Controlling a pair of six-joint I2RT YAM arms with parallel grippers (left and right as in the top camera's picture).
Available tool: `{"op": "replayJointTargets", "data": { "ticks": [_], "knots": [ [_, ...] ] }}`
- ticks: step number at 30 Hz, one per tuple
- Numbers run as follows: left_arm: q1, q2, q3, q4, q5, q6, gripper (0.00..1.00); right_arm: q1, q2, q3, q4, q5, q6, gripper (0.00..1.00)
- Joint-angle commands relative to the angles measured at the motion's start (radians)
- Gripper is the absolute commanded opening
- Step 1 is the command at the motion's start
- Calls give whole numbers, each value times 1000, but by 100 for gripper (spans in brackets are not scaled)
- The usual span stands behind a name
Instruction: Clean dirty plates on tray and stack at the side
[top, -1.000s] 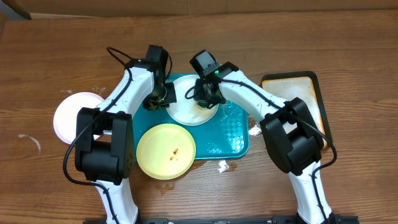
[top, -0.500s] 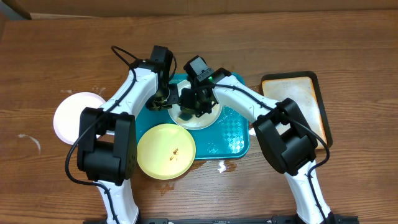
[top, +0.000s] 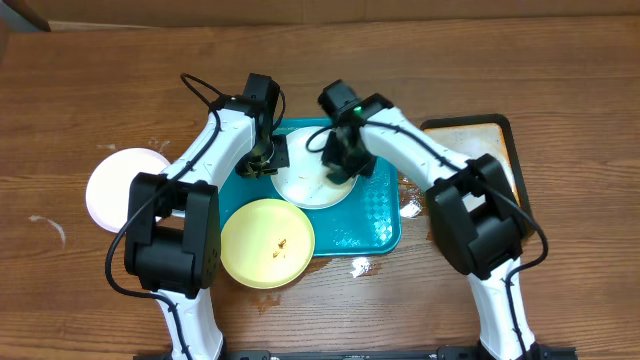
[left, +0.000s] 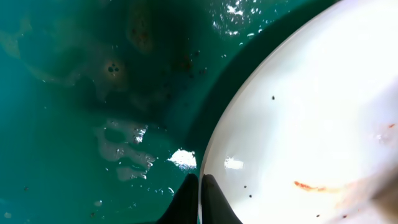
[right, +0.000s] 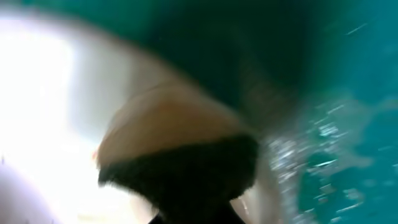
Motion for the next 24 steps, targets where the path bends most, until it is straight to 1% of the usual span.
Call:
{"op": "replayJointTargets", "data": {
  "ticks": [1,7,17,23,24],
  "knots": [
    [-4,6,6,-20,-11,-14,4,-27,54,-33,0,159,46,4],
    [-5,6,6,-34,-16,-12,4,-24,54,-33,47,167,33,4],
    [-41,6,6,-43,-39,2,4,50,54,-33,198,140,32,4],
    [-61,6,6,-42,-46,2,4,87,54,-33,312,-9,-93,4],
    [-64,6,6,-42,-49,2,4,90,54,-33,317,-20,-95,4]
  ]
}}
